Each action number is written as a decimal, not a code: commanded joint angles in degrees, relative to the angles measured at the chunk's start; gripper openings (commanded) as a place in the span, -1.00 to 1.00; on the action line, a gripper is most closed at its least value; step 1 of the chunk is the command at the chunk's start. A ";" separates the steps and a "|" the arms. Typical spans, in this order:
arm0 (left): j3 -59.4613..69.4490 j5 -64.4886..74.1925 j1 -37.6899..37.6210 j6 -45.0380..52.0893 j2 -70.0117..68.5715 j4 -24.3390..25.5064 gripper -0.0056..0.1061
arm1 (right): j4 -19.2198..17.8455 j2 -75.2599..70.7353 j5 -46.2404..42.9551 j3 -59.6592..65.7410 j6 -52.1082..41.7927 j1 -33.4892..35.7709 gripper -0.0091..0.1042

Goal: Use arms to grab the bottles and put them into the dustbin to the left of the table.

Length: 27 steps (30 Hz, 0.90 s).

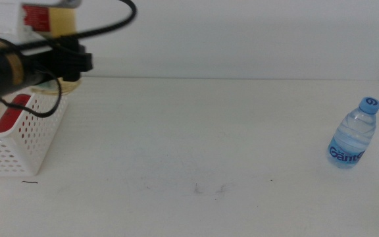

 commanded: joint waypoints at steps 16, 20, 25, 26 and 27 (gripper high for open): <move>-26.85 30.76 33.17 70.99 15.62 -53.24 -0.93 | -0.59 -0.28 -0.52 0.23 -0.26 -0.50 0.59; -27.28 30.06 35.51 71.58 22.06 -52.15 -0.93 | -0.59 -0.28 -0.52 0.23 -0.26 -0.50 0.59; -27.28 27.21 36.08 73.21 29.27 -51.11 -0.93 | -0.59 -0.28 -0.52 0.23 -0.26 -0.50 0.59; -27.28 26.25 36.08 74.18 30.54 -50.39 -0.93 | -0.59 -0.28 -0.52 0.23 -0.26 -0.50 0.59; -27.28 25.46 36.08 75.19 31.69 -50.26 -0.93 | -0.59 -0.28 -0.52 0.23 -0.26 -0.50 0.59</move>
